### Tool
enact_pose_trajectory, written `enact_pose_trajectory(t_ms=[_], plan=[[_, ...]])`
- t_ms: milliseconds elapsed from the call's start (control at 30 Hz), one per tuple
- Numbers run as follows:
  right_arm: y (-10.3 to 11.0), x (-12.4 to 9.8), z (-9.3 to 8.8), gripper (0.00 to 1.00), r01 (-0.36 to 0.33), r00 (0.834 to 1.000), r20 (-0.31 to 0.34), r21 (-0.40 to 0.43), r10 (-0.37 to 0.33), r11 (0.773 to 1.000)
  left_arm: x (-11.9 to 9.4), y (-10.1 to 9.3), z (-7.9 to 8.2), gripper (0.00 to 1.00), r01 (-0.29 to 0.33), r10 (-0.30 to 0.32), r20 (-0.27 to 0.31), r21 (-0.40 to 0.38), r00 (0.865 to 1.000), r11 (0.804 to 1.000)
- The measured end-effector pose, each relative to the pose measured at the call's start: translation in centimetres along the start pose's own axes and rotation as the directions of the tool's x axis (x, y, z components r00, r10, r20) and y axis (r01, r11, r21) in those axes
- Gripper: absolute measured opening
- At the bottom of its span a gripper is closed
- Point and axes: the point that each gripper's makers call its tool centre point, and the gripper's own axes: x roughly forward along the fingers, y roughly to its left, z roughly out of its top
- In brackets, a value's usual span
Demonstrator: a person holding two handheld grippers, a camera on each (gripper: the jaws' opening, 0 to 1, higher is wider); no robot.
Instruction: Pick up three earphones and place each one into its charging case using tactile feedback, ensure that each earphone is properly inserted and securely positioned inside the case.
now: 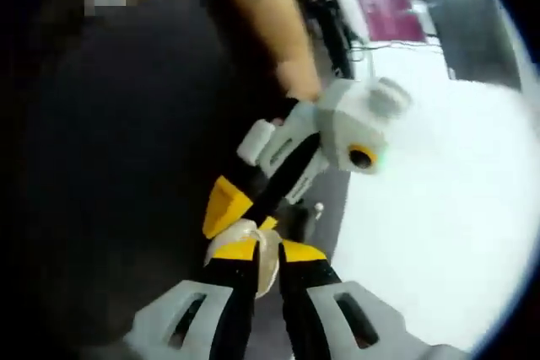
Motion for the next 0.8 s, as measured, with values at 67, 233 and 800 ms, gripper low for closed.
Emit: enact_pose_trajectory(t_ms=[67, 233, 800], plan=[[-1.2, -0.4, -0.2, 0.11, 0.012, 0.996, 0.084, 0.150, -0.025, 0.989, 0.0, 0.0, 0.0, 0.16, 0.000, 0.000, 0.000, 0.001, 1.000, 1.000], [-4.8, -0.6, -3.5, 0.11, 0.066, 0.975, 0.157, 0.468, -0.157, 0.881, 0.0, 0.1, 0.0, 0.16, -0.001, 0.001, 0.000, 0.004, 1.000, 1.000], [-1.2, 1.3, -0.8, 0.19, -0.221, 0.916, 0.401, 0.510, -0.003, 0.831, 0.0, 0.1, 0.0, 0.16, -0.007, 0.007, -0.001, 0.021, 1.000, 1.000]])
